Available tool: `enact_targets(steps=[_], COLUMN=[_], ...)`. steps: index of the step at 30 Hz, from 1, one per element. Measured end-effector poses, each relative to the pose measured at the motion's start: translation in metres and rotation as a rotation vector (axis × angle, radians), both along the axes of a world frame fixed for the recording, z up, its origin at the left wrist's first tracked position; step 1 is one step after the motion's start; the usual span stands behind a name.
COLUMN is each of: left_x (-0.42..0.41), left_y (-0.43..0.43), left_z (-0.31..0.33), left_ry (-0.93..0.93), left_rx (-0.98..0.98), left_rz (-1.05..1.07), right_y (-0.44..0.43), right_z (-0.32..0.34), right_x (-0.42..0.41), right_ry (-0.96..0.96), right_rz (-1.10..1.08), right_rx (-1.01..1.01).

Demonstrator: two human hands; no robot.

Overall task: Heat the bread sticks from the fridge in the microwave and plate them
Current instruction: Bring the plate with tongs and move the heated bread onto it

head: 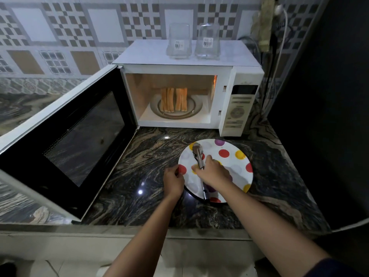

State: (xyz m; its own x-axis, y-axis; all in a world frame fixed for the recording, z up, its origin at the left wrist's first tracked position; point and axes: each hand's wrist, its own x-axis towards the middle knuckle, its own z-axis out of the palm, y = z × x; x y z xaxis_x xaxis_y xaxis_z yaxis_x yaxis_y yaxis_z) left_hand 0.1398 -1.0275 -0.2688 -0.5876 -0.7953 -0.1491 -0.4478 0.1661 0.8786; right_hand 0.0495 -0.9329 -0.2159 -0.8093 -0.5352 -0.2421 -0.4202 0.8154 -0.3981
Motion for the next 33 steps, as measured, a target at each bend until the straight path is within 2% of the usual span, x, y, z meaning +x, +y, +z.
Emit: enact_targets(steps=[3,8,12,14,16,20,24,29,33], left_x=[0.004,0.01,0.002,-0.004,-0.008,-0.011,-0.011,-0.008,-0.01], left_y=[0.0,0.0,-0.012,-0.02,-0.028,-0.034,-0.038,-0.05,-0.045], left_z=[-0.002,0.011,0.039,0.063,0.085,0.112,0.13,0.136,0.139], left_ry=[0.036,0.164,0.398,0.568,0.662,0.642,0.733,0.805,0.842], left_rx=[0.052,0.195,0.451,0.603,0.676,0.566,0.552,0.646,0.686], left_rz=[-0.008,-0.014,0.137,0.09,0.062,0.039,0.138,0.259,0.176], right_y=[-0.001,0.0,-0.003,-0.003,-0.003,0.002,0.011,0.017,0.007], right_z=[-0.003,0.004,0.028,0.043,0.055,0.078,0.086,0.084,0.096], right_x=[0.003,0.0,0.005,0.006,0.007,0.005,-0.01,-0.03,-0.022], right_ry=[-0.022,-0.109,-0.067,-0.01,0.038,0.091,0.109,-0.064,-0.339], right_rz=[0.032,0.111,0.245,0.339,0.428,0.467,0.47,0.455,0.417], right_rx=[0.061,-0.085,-0.238,-0.247,-0.249,-0.308,-0.234,-0.208,-0.323])
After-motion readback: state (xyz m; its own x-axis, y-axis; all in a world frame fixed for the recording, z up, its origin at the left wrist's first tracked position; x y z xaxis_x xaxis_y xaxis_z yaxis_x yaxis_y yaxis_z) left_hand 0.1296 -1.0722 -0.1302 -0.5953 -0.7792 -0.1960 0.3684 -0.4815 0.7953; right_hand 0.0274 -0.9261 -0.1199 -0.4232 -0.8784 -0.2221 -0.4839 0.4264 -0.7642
